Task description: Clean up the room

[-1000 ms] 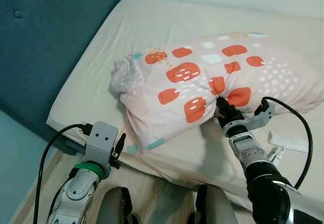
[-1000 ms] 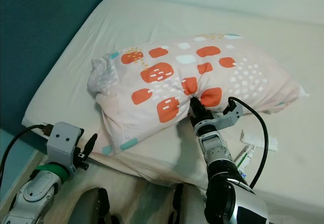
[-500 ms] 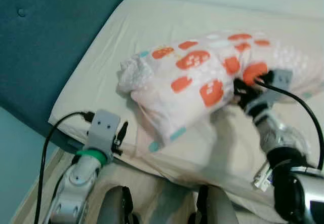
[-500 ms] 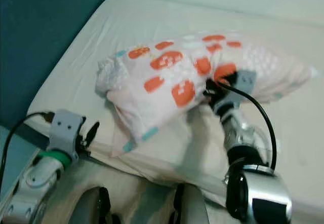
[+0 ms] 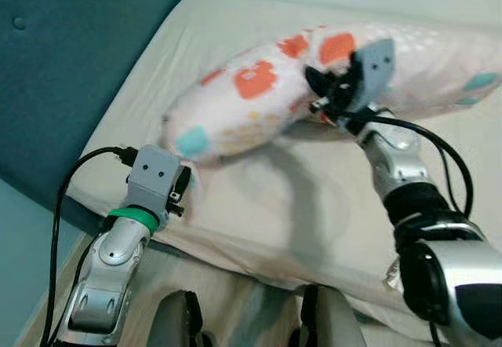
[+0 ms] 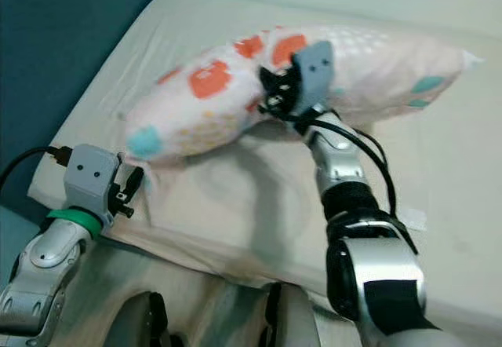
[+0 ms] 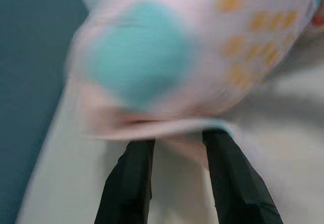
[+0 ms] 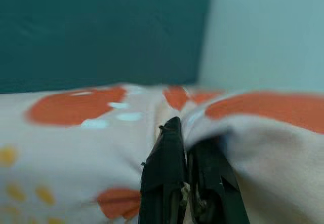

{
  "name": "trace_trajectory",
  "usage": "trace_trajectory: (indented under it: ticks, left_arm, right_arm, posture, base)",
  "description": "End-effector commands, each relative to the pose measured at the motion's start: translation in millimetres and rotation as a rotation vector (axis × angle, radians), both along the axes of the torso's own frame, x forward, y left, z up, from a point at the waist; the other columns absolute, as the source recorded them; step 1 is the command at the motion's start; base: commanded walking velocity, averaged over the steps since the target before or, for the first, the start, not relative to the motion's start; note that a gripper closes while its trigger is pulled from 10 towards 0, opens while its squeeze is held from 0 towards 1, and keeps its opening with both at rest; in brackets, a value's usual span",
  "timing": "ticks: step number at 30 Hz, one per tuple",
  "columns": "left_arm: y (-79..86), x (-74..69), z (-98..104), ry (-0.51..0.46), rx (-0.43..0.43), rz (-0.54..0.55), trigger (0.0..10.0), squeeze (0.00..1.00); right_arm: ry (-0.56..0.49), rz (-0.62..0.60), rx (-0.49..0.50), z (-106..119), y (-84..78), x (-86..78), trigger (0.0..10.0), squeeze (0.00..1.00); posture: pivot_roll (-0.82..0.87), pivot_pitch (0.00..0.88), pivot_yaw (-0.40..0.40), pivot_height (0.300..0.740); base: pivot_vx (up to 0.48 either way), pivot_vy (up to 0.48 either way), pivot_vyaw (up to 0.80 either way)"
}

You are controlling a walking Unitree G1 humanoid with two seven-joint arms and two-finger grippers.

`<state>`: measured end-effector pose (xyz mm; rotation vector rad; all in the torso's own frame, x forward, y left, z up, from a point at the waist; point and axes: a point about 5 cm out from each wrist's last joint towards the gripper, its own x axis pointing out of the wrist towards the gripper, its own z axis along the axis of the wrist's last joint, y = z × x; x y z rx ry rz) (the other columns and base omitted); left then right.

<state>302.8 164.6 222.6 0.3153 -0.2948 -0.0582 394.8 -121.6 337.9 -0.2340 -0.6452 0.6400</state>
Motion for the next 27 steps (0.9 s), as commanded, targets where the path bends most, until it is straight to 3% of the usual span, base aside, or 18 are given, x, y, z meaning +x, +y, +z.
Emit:
trace_trajectory:
  ticks: [1, 4, 9, 15, 18, 20, 23, 26, 27]
  left_arm:
    - [15.0, -2.4, 13, -0.092, 0.006, 0.098, 10.0, 0.0]
    - [16.1, -2.2, 15, -0.105, 0.005, 0.108, 10.0, 0.0]
    - [17.4, -2.3, 41, -0.236, 0.075, 0.117, 10.0, 0.0]
    - [11.4, -1.9, 44, -0.244, 0.095, 0.084, 10.0, 0.0]
    - [1.0, 0.2, 30, -0.182, 0.121, 0.024, 10.0, 0.0]
    - [-5.4, -0.4, 18, -0.124, 0.093, -0.011, 10.0, 0.0]
    - [-11.8, -2.7, 4, -0.047, 0.052, -0.047, 10.0, 0.0]
    - [-13.7, -3.2, 0, -0.027, 0.045, -0.059, 10.0, 0.0]
    - [-15.6, -4.1, -4, -0.008, 0.029, -0.07, 10.0, 0.0]
  right_arm:
    - [-0.208, 0.057, -0.007, 40, 12.0, -17.9, 10.0, 0.0]
    - [-0.221, 0.057, -0.008, 43, 12.1, -19.4, 10.0, 0.0]
    - [-0.438, 0.072, 0.043, 90, 5.8, -48.3, 10.0, 0.0]
    - [-0.47, 0.088, 0.059, 101, 3.0, -55.7, 10.0, 0.0]
    - [-0.364, 0.055, 0.048, 75, -3.2, -44.6, 10.0, 0.0]
    - [-0.221, 0.021, 0.058, 34, -8.3, -32.0, 10.0, 0.0]
    - [-0.051, -0.011, 0.104, -19, -9.4, -26.7, 10.0, 0.0]
    - [-0.013, -0.018, 0.12, -30, -9.2, -26.9, 10.0, 0.0]
    - [0.036, -0.032, 0.153, -44, -8.2, -27.5, 10.0, 0.0]
  posture:
    - [-0.02, 0.232, 0.078, 0.599]
    - [-0.02, 0.232, 0.078, 0.599]
    - [-0.03, 0.221, 0.086, 0.599]
    - [-0.03, 0.213, 0.087, 0.599]
    - [-0.04, 0.21, 0.087, 0.599]
    - [-0.04, 0.208, 0.087, 0.599]
    - [-0.04, 0.204, 0.086, 0.599]
    - [-0.04, 0.202, 0.086, 0.599]
    - [-0.04, 0.201, 0.086, 0.599]
  base:
    - [0.0, 0.0, 0.0]
    - [0.0, 0.0, 0.0]
    - [0.0, 0.0, 0.0]
    - [0.0, 0.0, 0.0]
    - [0.0, 0.0, 0.0]
    - [0.0, 0.0, 0.0]
    - [0.0, 0.0, 0.0]
    - [0.0, 0.0, 0.0]
    - [0.0, 0.0, 0.0]
